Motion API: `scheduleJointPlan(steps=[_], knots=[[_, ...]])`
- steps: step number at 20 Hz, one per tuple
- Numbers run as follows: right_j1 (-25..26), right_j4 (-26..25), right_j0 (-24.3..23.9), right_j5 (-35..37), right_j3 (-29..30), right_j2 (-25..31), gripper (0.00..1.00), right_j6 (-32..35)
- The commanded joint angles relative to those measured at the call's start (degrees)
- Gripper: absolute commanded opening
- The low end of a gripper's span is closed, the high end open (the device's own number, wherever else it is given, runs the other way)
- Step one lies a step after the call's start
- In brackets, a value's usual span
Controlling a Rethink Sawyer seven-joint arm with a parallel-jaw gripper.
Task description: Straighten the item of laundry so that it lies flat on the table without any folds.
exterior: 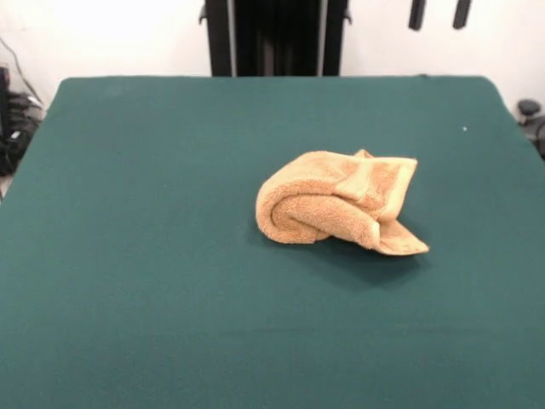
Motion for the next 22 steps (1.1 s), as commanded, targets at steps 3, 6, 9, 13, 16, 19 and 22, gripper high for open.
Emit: scheduleJointPlan(steps=[3,6,9,13,16,19,22], knots=[[5.6,4.9,4.1,-3.9,-2.1,-1.6,1.00,18.6],[6.6,5.4,5.2,-4.9,-2.8,-2.6,1.00,18.8],[7.4,5.3,6.6,-4.9,-3.6,-4.4,1.00,18.6],[8.3,5.1,8.0,-5.6,-4.4,-6.0,1.00,17.9],[9.0,4.7,9.1,-6.6,-5.1,-7.2,1.00,17.1],[10.5,4.1,11.4,-8.2,-6.6,-9.8,1.00,16.9],[12.5,3.8,14.3,-10.9,-8.0,-13.1,1.00,17.5]])
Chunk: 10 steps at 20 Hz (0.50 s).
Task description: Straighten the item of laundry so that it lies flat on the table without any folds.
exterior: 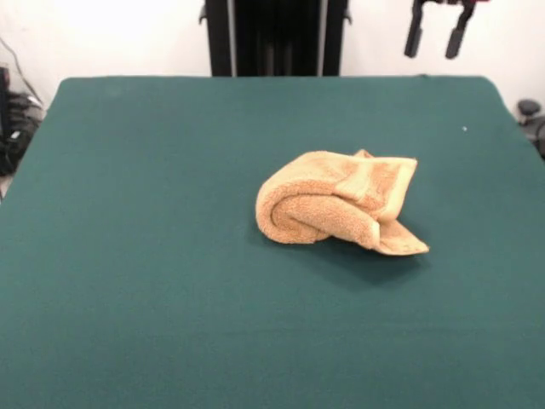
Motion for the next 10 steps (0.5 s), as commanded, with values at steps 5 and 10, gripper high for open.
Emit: scheduleJointPlan(steps=[5,10], knots=[[6.9,2.8,6.3,-9.6,-5.2,-5.3,1.00,16.6],[7.6,3.5,5.3,-12.8,-4.5,-4.0,1.00,15.8]])
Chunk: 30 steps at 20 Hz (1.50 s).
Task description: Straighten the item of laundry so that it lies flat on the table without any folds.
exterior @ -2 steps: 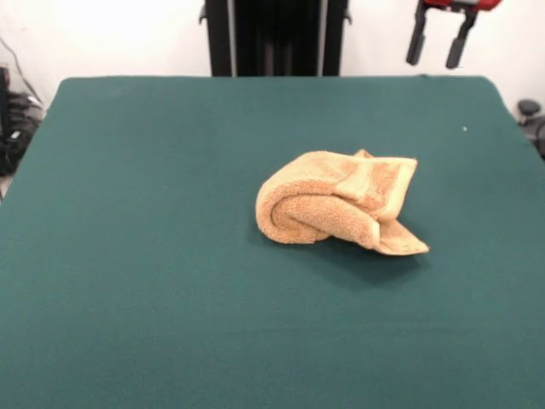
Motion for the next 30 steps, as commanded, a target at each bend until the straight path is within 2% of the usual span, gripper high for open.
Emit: scheduleJointPlan(steps=[1,12,18,25,30], knots=[[3.7,3.4,0.4,-7.3,-1.6,1.0,1.00,15.7],[3.9,3.8,-0.2,-13.0,-0.7,1.8,1.00,14.8],[8.6,5.2,1.0,-12.7,-4.2,0.1,1.00,13.6],[13.0,5.8,2.1,-16.1,-7.8,-3.2,1.00,12.1],[14.9,5.6,2.1,-19.3,-9.4,-3.7,1.00,11.7]])
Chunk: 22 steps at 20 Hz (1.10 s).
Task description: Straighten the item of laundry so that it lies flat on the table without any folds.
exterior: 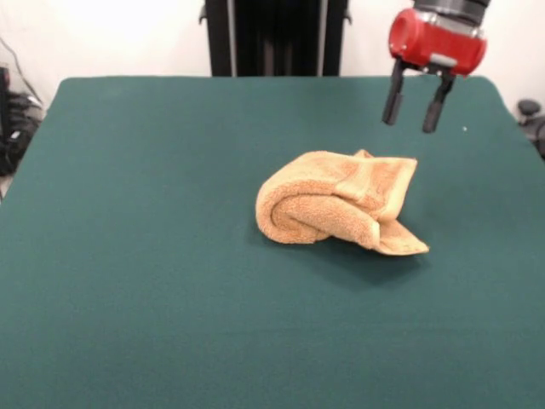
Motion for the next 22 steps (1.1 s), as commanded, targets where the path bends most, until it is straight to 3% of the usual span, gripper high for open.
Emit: scheduleJointPlan(steps=[1,7,17,22], knots=[[4.5,3.3,2.0,-5.6,-4.7,0.1,1.00,11.6],[4.8,3.2,3.4,-8.0,-5.7,-1.4,1.00,10.7],[2.5,-1.0,-3.6,-8.1,-3.8,9.9,1.00,12.1],[3.8,0.5,-2.8,-6.1,-4.1,8.6,1.00,11.2]])
